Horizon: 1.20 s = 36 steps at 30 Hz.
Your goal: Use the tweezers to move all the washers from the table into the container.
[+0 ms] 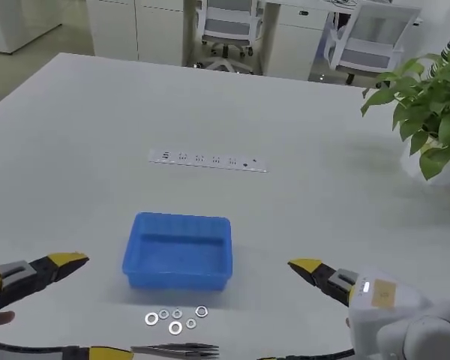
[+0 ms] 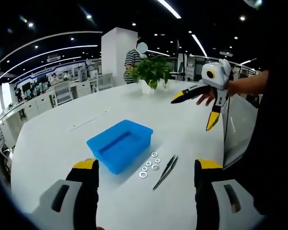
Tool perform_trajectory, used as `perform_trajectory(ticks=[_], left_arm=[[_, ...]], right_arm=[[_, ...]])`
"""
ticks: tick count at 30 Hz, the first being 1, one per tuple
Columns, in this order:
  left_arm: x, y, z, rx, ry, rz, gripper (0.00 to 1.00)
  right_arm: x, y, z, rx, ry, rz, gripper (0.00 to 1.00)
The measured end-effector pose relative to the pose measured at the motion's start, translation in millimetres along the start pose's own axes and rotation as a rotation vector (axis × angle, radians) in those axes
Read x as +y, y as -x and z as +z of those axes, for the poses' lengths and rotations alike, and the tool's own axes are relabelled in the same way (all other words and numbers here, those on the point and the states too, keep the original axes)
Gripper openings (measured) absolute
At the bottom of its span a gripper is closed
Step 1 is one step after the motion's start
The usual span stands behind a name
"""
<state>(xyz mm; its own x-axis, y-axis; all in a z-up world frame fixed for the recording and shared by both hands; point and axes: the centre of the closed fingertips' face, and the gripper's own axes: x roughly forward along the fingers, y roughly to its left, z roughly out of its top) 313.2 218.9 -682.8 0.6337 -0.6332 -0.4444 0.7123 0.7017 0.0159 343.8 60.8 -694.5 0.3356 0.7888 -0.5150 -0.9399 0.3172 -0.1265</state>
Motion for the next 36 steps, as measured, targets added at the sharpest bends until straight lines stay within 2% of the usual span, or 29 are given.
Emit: perform_trajectory(ticks=[8, 14, 25, 30, 36], left_arm=[[-3.1, -4.3, -9.1, 0.037, -0.024, -0.048, 0.77], [-1.5, -8.4, -18.9, 0.079, -0.061, -0.064, 0.69], [-10.3, -16.2, -30.8, 0.119, -0.078, -0.141, 0.57], [-16.0, -20.8, -41.2, 0.16, -0.113, -0.185, 0.49], [-17.6, -25.8, -47.8, 0.19, -0.144, -0.211, 0.41]], right_arm=[[3.7, -6.1, -3.8, 0.019, 0.03, 0.043, 0.84], [11.6, -13.6, -4.0, 0.023, 0.087, 0.108, 0.76], [23.5, -28.1, -9.6, 0.057, 0.151, 0.2, 0.64], [28.8, -34.6, -14.4, 0.079, 0.178, 0.24, 0.57], [35.2, -42.3, -21.5, 0.11, 0.223, 0.281, 0.49]])
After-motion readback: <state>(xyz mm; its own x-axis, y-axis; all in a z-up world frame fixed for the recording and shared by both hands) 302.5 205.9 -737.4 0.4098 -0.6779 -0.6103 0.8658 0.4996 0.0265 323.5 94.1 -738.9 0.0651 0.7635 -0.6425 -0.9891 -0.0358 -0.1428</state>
